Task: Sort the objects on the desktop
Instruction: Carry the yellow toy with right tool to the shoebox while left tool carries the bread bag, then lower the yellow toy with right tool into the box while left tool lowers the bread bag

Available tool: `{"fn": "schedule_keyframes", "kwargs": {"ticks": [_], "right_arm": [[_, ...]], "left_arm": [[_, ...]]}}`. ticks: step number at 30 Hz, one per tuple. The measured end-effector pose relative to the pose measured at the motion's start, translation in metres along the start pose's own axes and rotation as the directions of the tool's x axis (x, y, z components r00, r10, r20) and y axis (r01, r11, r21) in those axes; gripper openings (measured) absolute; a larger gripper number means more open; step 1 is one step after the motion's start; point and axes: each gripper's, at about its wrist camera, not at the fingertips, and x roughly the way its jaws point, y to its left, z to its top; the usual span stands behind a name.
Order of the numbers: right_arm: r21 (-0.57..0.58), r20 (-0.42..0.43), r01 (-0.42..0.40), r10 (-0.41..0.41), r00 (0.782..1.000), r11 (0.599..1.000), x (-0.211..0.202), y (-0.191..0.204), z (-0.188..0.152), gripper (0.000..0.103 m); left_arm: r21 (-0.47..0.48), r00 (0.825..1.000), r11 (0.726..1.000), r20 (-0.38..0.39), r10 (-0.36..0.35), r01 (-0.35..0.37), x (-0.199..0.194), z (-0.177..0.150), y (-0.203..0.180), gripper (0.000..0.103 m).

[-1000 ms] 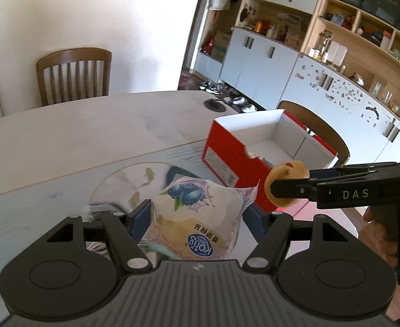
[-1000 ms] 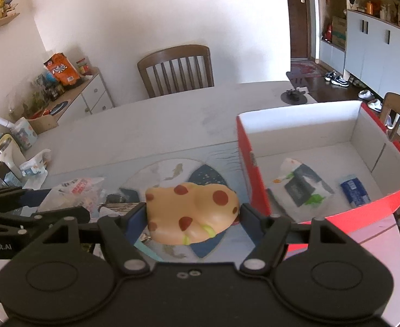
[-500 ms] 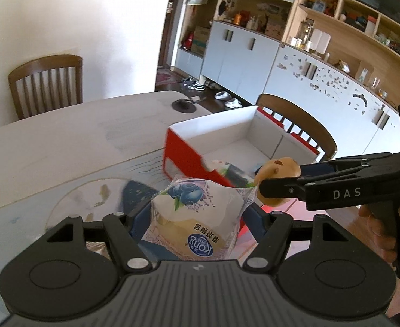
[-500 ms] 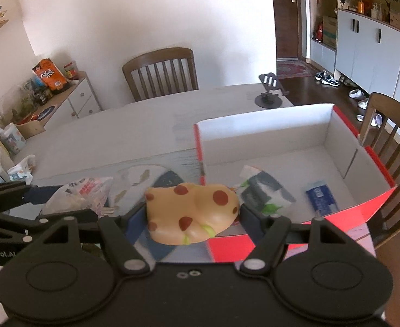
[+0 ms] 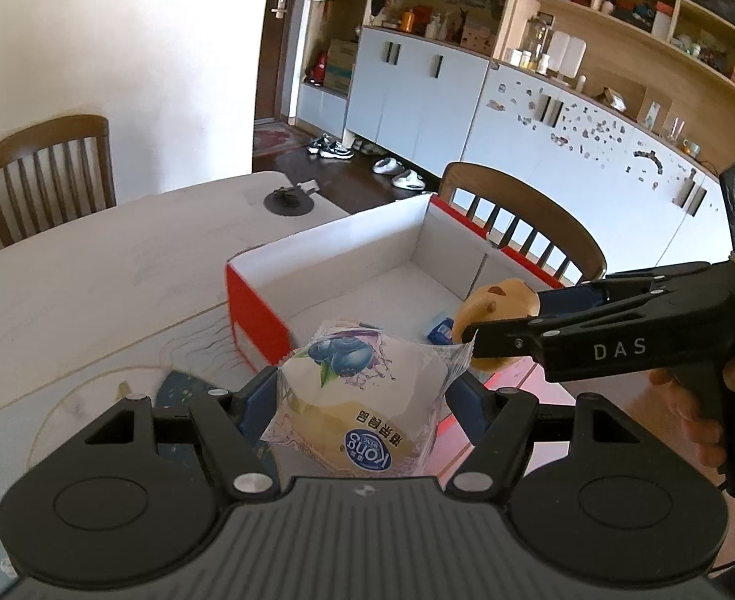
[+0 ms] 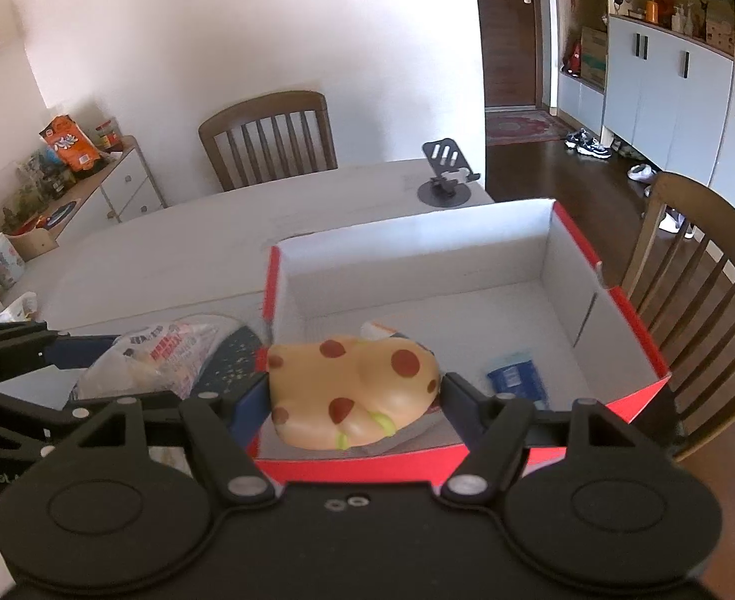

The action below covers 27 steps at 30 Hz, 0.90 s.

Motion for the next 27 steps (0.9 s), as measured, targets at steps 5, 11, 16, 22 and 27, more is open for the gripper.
{"fn": "schedule_keyframes", "kwargs": {"ticks": [5, 11, 16, 22, 27], "right_arm": [[-0.006, 0.001, 0.010, -0.010, 1.000, 1.000, 0.002, -0.018, 0.006, 0.073], [-0.015, -0.009, 0.034, -0.034, 0.999, 0.999, 0.011, -0.038, 0.014, 0.073], [-0.007, -0.015, 0.031, -0.031, 0.999, 0.999, 0.018, -0.049, 0.018, 0.073], [-0.018, -0.048, 0.041, -0.042, 0.998, 0.999, 0.033, -0.057, 0.021, 0.073], [-0.033, -0.073, 0.053, -0.055, 0.996, 0.998, 0.045, -0.063, 0.020, 0.073]], "left_arm": [[0.027, 1.000, 1.000, 0.003, -0.007, 0.007, 0.014, 0.018, -0.010, 0.071], [0.073, 1.000, 0.997, -0.009, -0.017, 0.018, 0.037, 0.037, -0.017, 0.071], [0.117, 0.999, 0.993, -0.021, -0.033, 0.035, 0.056, 0.055, -0.020, 0.071], [0.148, 0.996, 0.987, -0.070, -0.051, 0.061, 0.088, 0.072, -0.023, 0.071], [0.166, 0.992, 0.984, -0.113, -0.049, 0.067, 0.118, 0.078, -0.026, 0.071]]}}
